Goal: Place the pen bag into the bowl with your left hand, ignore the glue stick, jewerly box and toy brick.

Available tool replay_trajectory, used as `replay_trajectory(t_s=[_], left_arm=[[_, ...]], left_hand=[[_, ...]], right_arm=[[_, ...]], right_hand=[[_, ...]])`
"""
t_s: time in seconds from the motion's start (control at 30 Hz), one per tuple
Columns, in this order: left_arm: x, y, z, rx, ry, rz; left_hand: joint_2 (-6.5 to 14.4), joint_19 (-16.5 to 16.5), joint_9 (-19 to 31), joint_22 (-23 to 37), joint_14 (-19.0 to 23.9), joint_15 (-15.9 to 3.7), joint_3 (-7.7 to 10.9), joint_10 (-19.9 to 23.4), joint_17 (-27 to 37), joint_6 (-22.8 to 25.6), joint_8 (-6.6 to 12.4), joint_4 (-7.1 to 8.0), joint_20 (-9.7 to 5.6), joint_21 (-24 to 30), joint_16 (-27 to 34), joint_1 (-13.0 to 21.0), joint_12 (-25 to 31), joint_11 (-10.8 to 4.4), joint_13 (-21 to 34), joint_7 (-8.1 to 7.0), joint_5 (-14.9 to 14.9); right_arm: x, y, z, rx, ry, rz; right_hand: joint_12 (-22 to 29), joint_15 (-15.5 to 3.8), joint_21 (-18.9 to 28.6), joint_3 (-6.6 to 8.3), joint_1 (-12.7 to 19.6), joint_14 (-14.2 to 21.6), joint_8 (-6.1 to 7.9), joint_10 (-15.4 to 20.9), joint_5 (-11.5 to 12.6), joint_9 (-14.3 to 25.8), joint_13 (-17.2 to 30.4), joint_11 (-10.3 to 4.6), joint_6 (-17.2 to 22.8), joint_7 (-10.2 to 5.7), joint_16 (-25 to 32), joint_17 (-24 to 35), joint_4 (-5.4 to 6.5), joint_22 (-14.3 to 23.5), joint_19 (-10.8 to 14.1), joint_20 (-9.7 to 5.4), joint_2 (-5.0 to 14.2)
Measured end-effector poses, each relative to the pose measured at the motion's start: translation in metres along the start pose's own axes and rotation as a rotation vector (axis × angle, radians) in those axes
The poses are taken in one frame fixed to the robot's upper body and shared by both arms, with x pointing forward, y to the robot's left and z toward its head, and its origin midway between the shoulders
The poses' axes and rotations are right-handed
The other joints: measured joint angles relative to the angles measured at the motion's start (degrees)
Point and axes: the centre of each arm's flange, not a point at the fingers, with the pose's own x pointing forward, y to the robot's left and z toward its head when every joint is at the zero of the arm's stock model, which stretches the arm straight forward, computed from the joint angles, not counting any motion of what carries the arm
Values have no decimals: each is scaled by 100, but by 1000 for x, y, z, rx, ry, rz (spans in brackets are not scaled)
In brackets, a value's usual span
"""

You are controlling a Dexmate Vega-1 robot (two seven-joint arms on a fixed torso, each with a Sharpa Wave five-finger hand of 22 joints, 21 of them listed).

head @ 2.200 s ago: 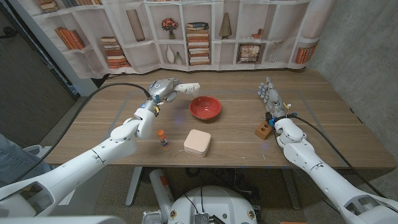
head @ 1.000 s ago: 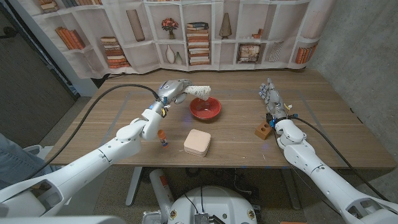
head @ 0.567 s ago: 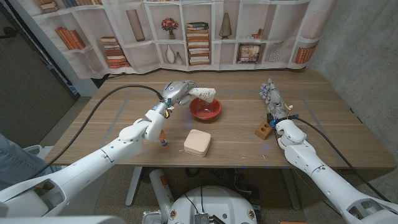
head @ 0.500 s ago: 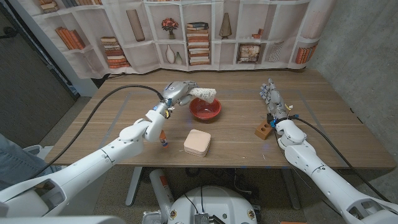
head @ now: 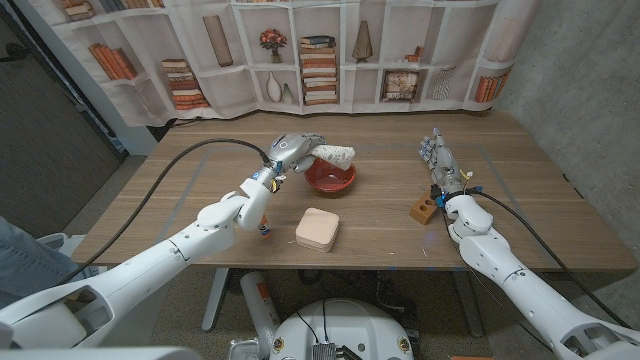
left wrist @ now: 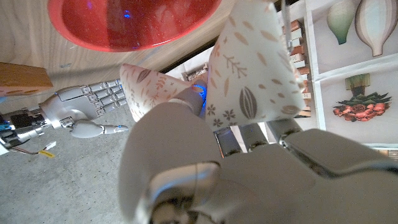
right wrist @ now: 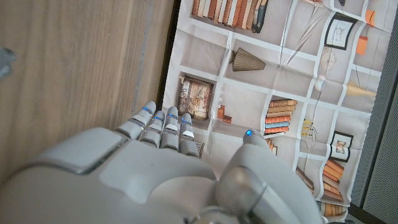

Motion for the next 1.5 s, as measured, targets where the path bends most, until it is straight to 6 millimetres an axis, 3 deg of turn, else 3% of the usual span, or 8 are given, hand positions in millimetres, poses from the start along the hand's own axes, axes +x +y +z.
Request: replay_trajectory(t_s=[0.67,1.23,1.5], left_arm=[[7,-15,7,-12,-28,-3],[14,-21,10,-17,-46,-13],[16,-24,10,-11,-39,-39]], left_hand=[[0,-86,-27,0,-21,22,-23,32,-1,30,22,-23,25,-44,-24,0,0,-31,26,-30,0],[-54,-510,-26,-30,-320,33,-47,-9,-68,29,22,0,142,-237,-207,-99,-94,-27,52,-29,0],[-261,-687,-25,-30,-614,49,-289,-173,-163,-190,-49,158,215,-382,-298,-493,-179,-110,80,-80,0]], right_arm=[[-5,-5,0,-1,0,-16],[-7,-7,1,-4,-1,-22],[-8,-8,1,-4,0,-25]], right_hand=[[1,0,-22,0,28,0,0,22,0,0,0,22,0,0,-24,0,0,0,31,31,31],[1,0,-22,-24,-2,0,0,53,0,0,0,-10,0,0,-23,0,-24,0,31,31,61],[1,0,-22,-24,-2,0,0,53,0,0,0,-10,0,0,-23,0,-24,0,30,31,61]])
